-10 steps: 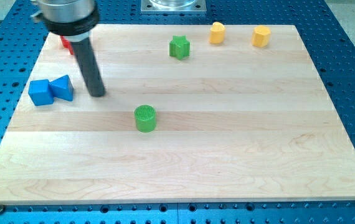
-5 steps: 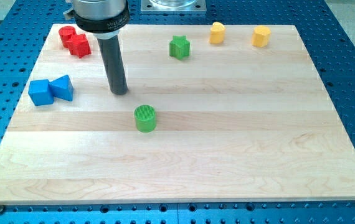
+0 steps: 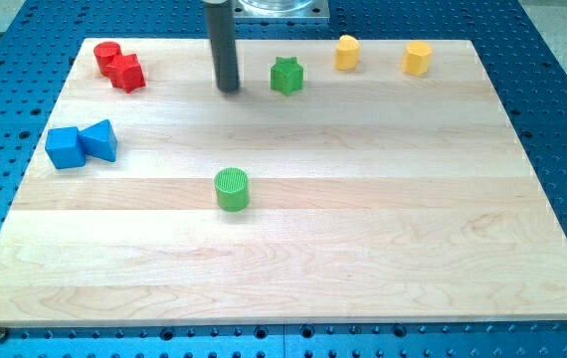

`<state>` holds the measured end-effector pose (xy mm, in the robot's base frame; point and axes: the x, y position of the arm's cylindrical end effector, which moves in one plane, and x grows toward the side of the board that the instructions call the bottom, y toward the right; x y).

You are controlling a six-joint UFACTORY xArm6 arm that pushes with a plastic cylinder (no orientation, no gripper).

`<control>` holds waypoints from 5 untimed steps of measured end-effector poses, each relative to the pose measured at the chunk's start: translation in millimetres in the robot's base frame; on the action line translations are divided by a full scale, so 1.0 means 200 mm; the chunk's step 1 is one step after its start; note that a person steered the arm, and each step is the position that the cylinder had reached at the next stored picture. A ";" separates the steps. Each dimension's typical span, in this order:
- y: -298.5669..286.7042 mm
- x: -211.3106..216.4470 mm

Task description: Place the green star to the center right side of the board

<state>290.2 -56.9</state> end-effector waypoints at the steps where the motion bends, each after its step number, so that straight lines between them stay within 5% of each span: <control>1: 0.09 -0.04; 3: 0.47 0.29; 5: 0.19 0.29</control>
<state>349.0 -18.7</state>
